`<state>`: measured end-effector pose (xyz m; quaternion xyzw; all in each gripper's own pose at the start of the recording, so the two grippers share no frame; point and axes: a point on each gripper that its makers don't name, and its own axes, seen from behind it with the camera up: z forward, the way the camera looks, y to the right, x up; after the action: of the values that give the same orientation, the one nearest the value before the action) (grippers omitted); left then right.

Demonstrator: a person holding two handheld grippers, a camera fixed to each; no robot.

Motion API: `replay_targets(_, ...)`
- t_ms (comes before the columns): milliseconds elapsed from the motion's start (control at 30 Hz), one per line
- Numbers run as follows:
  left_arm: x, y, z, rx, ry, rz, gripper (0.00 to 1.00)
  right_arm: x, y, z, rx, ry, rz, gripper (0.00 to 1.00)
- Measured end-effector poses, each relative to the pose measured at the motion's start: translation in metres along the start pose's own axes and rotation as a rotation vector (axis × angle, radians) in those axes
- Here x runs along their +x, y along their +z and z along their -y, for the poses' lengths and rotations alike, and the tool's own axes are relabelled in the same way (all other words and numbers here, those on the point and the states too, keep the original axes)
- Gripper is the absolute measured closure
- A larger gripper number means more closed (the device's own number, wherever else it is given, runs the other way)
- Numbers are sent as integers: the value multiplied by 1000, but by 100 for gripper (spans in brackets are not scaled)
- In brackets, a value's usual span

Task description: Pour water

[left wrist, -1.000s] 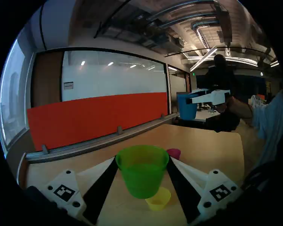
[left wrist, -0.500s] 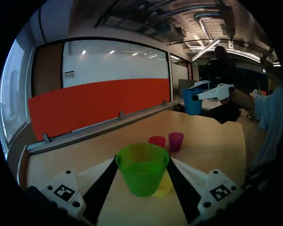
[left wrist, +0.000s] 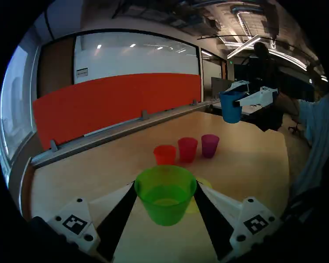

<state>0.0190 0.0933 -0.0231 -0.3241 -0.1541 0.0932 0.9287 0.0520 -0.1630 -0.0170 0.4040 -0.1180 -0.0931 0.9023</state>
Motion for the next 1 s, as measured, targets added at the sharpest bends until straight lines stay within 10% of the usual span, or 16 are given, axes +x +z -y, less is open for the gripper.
replay_targets(1000, -70, 22, -2, -61, 26, 222, 12, -81, 23, 9, 67, -18, 191, 7)
